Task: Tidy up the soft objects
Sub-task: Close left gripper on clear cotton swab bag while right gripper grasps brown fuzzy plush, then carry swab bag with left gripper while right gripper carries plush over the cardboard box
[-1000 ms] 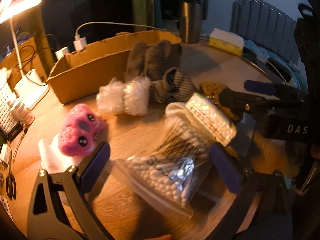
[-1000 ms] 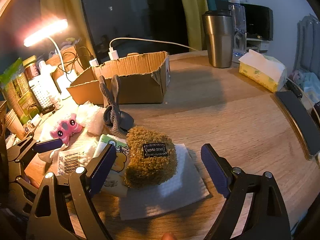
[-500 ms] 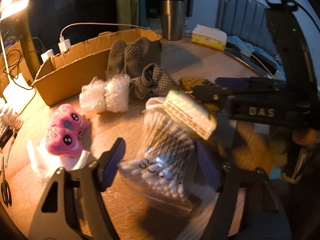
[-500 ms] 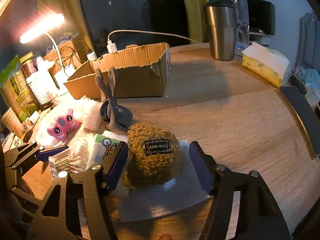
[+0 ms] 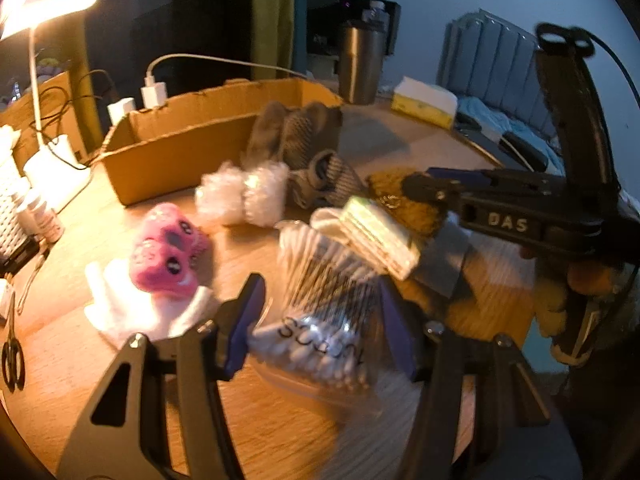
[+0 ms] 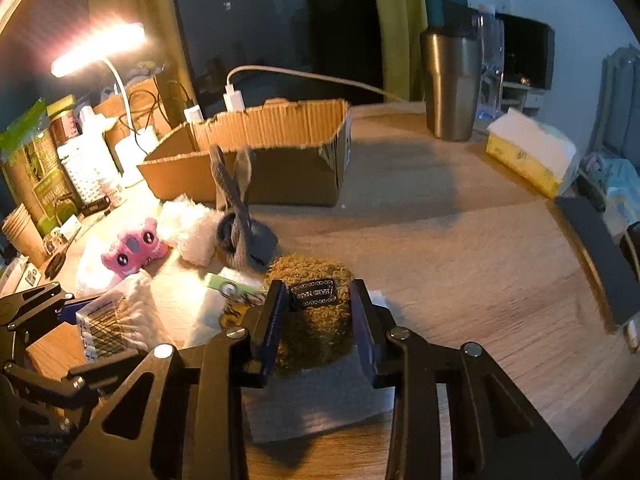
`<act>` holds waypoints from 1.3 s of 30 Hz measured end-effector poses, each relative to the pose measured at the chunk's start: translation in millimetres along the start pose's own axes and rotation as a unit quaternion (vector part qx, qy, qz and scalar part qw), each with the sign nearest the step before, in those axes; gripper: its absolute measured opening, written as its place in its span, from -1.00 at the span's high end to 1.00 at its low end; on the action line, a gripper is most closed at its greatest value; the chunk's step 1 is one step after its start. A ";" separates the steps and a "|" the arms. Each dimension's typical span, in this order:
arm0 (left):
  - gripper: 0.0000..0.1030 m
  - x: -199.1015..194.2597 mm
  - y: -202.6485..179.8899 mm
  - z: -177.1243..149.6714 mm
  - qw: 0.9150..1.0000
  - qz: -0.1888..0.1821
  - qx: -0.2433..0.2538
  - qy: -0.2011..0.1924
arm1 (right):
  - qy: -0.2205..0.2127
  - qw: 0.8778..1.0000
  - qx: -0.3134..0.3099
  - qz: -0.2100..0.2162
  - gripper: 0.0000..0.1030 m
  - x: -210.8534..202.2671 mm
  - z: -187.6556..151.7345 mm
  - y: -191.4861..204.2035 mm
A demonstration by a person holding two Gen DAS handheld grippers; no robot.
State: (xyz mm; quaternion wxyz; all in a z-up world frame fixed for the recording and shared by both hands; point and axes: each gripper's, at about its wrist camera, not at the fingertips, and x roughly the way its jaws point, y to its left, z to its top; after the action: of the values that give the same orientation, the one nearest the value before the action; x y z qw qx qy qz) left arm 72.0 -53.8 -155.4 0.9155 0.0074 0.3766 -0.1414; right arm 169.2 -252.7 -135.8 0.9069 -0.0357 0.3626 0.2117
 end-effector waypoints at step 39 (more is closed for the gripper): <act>-0.13 -70.9 69.6 99.0 0.989 0.038 -0.062 -0.129 | -0.086 0.996 -0.038 -0.010 0.35 -50.7 101.1 16.6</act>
State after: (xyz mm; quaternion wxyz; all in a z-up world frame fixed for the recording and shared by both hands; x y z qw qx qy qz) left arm 110.5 19.1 -41.9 0.9598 -0.0535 0.2629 -0.0825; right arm 194.6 -233.7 -26.0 0.9346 -0.0551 0.2748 0.2189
